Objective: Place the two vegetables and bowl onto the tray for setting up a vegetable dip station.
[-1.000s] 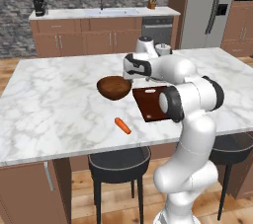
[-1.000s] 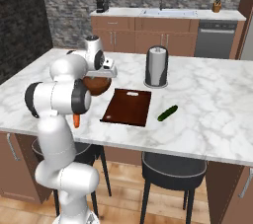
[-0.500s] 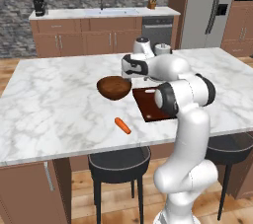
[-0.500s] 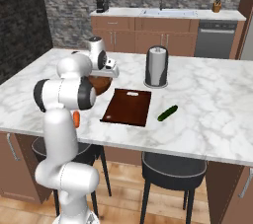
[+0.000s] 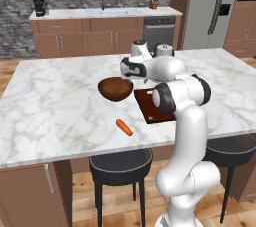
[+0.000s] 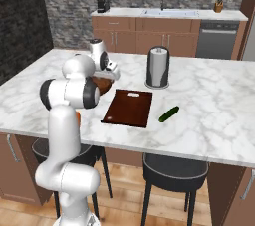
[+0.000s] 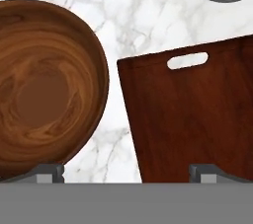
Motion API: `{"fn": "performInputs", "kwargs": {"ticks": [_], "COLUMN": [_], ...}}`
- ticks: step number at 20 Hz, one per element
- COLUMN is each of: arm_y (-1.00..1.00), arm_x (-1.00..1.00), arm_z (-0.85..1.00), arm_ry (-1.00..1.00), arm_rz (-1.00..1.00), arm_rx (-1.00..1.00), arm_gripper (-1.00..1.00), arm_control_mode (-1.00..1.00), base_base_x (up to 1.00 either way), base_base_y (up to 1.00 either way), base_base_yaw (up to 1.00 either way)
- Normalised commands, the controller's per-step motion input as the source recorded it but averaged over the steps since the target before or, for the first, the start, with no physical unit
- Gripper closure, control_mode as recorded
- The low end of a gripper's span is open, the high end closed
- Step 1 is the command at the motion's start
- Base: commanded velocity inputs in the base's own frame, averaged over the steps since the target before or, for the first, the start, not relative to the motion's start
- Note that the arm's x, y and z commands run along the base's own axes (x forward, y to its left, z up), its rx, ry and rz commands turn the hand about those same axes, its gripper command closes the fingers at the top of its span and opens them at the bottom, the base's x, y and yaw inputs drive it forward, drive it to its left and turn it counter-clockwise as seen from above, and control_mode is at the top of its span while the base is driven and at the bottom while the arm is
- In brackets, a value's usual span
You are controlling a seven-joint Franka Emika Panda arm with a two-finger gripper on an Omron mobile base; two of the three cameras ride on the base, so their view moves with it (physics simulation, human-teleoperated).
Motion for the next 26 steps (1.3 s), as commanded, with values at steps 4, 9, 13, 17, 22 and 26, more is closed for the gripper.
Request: {"fn": "performInputs", "kwargs": {"ticks": [4, 9, 13, 17, 22, 26], "arm_y": [0.12, 0.01, 0.03, 0.15, 0.21, 0.17], "arm_x": [0.11, 0.26, 0.31, 0.34, 0.2, 0.17], "arm_z": [-0.22, -0.21, -0.17, -0.08, -0.1, -0.16], "arm_ry": [0.08, 0.12, 0.07, 0.06, 0.05, 0.01], "arm_rz": [-0.13, -0.1, -0.09, -0.1, -0.09, -0.08], "arm_rx": [0.01, 0.0, 0.0, 0.01, 0.0, 0.0], "arm_gripper": [-1.0, -1.0, -1.0, -1.0, -1.0, -1.0], "arm_control_mode": [-1.0, -1.0, -1.0, -1.0, -1.0, -1.0], "base_base_x": [0.0, 0.0, 0.0, 0.0, 0.0, 0.0], "base_base_y": [0.0, 0.0, 0.0, 0.0, 0.0, 0.0], "base_base_yaw": [0.0, 0.0, 0.0, 0.0, 0.0, 0.0]}}
